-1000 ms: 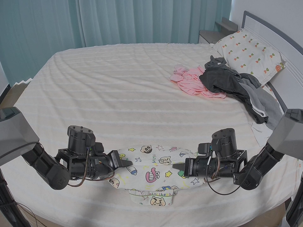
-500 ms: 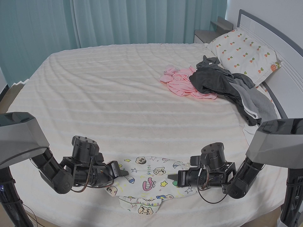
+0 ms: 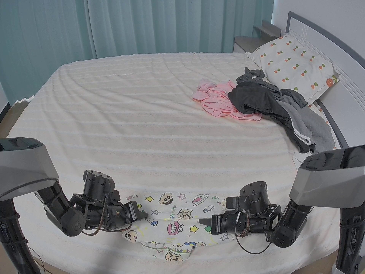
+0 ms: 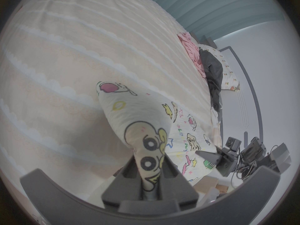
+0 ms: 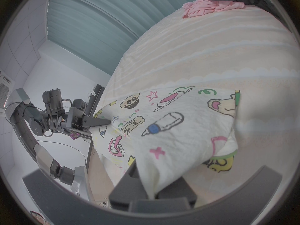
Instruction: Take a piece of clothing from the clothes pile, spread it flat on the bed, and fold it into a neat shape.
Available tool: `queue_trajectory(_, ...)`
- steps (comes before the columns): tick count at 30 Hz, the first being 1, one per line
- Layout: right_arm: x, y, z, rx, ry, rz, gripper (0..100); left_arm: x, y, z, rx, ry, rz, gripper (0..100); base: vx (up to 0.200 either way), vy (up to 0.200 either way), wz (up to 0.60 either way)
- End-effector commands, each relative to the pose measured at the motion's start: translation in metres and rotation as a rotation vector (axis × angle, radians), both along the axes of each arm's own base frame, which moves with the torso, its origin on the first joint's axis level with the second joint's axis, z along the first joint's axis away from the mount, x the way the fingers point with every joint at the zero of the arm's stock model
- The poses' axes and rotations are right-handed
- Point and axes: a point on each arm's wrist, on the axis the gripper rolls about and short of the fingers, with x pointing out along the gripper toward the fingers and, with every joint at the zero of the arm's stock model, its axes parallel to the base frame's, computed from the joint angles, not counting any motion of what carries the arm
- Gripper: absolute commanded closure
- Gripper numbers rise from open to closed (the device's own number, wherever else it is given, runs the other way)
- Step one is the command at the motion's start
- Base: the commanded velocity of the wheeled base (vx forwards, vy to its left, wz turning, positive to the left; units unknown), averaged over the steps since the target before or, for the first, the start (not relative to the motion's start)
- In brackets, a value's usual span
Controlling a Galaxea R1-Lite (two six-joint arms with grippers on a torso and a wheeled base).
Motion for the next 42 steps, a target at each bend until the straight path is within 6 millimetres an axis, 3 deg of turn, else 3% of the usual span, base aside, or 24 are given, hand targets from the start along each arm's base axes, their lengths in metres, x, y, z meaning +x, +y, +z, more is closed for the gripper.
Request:
queue_trajectory(1, -0.005, 0.002, -0.003, -0.005, 0.002, 0.011, 100, -0.008, 0.015, -0.006, 0.041, 0.022, 0.011, 100, 0.000, 0.000, 0.00)
queue_trajectory(7, -0.006, 0.002, -0.004, -0.008, 0.006, 0.017, 100, -0.007, 0.025, -0.008, 0.051, 0.028, 0.033, 100, 0.000, 0.000, 0.00)
queue_trajectory(8, -0.006, 0.002, -0.004, -0.008, 0.006, 0.017, 0, -0.007, 0.025, -0.008, 0.051, 0.028, 0.033, 100, 0.000, 0.000, 0.00)
queue_trajectory(11, -0.006, 0.002, -0.004, -0.011, 0.008, 0.017, 0, -0.008, 0.026, -0.010, 0.048, 0.037, 0.033, 100, 0.000, 0.000, 0.00)
queue_trajectory(12, -0.007, 0.001, -0.004, -0.012, 0.009, 0.016, 0, -0.009, 0.025, -0.010, 0.051, 0.038, 0.031, 0, 0.000, 0.000, 0.00)
queue_trajectory(17, -0.014, -0.005, -0.005, -0.025, 0.027, 0.014, 0, -0.008, 0.027, -0.014, 0.058, 0.053, 0.040, 0, 0.000, 0.000, 0.00)
queue_trajectory(22, -0.019, -0.013, 0.000, -0.027, -0.009, -0.028, 0, -0.014, 0.042, -0.016, 0.080, 0.065, 0.061, 0, 0.000, 0.000, 0.00)
queue_trajectory(30, -0.034, -0.039, 0.006, -0.017, -0.049, -0.099, 0, -0.051, 0.057, -0.023, 0.069, 0.044, -0.065, 0, 0.000, 0.000, 0.00)
queue_trajectory(38, -0.052, -0.050, 0.004, -0.008, -0.060, -0.093, 0, -0.049, 0.058, -0.052, 0.216, 0.095, -0.001, 0, 0.000, 0.000, 0.00)
queue_trajectory(42, -0.059, -0.053, 0.004, -0.005, -0.061, -0.089, 0, -0.052, 0.058, -0.051, 0.203, 0.073, 0.005, 0, 0.000, 0.000, 0.00)
